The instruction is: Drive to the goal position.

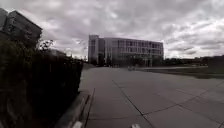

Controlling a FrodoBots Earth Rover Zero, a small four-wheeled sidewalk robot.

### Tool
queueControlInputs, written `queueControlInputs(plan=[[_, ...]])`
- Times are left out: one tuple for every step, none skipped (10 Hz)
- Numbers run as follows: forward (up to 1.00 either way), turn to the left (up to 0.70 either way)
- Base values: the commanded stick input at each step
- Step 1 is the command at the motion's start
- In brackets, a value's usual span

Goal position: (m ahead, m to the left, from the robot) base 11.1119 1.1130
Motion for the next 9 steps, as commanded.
queueControlInputs(plan=[[0.00, 0.00], [0.00, 0.00], [0.52, 0.00], [0.60, 0.00], [0.64, 0.00], [0.68, 0.00], [0.70, 0.00], [0.70, 0.00], [0.70, 0.00]])
